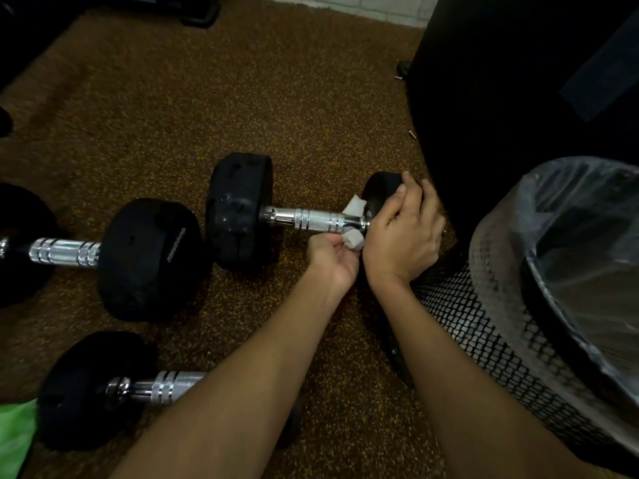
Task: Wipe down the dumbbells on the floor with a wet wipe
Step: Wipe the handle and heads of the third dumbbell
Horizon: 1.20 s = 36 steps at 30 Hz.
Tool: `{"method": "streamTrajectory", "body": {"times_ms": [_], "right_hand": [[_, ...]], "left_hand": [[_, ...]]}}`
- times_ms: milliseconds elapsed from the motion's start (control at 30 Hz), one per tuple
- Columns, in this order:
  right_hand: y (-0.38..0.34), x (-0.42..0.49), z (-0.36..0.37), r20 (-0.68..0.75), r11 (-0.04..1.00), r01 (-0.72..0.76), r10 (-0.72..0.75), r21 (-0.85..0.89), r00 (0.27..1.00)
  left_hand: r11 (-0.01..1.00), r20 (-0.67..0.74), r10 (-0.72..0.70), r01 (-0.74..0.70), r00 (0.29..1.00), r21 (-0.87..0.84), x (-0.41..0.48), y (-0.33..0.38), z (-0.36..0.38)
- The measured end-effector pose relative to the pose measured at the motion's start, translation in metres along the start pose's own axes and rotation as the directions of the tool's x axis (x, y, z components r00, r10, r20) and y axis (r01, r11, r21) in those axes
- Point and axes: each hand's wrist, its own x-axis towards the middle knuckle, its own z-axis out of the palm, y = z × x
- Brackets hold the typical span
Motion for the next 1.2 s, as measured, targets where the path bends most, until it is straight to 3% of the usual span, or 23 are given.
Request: {"method": "streamTrajectory", "body": {"times_ms": [367,633,900,1000,1067,1100,1133,1200], "right_hand": [[-0.001,0.000,-0.001,-0.014,1.000,-0.001,0.001,0.005,1.000],[0.001,-0.001,-0.001,-0.023,1.000,0.009,-0.009,0.009,1.000],[0.002,0.000,-0.001,-0.019,1.000,0.013,-0.013,-0.001,1.000],[0.002,0.000,-0.001,-0.007,1.000,0.014,-0.014,0.002,1.000],[0.001,0.000,0.000,-0.012,1.000,0.007,-0.007,0.008,1.000],[0.000,-0.001,0.000,-0.020,1.000,0.007,-0.007,0.009,1.000],[0.000,-0.001,0.000,-0.023,1.000,0.007,-0.007,0.008,1.000],[0.000,0.000,0.000,-0.018,1.000,0.004,-0.004,0.007,1.000]], "left_hand": [[0.998,-0.038,-0.007,0.010,0.999,0.067,-0.016,0.002,0.008],[0.974,-0.062,-0.015,0.028,0.998,0.226,-0.041,0.004,0.012],[0.972,0.016,-0.006,0.002,1.000,0.233,-0.054,0.024,0.028],[0.941,0.080,0.077,-0.099,0.994,0.323,-0.058,0.028,0.037],[0.841,0.087,0.244,-0.255,0.966,0.478,-0.056,0.032,0.041],[0.725,0.117,0.327,-0.328,0.938,0.606,-0.057,0.035,0.041],[0.535,0.184,0.410,-0.399,0.893,0.745,-0.057,0.039,0.039],[-0.048,0.507,0.469,-0.553,0.723,0.832,-0.058,0.048,0.028]]}}
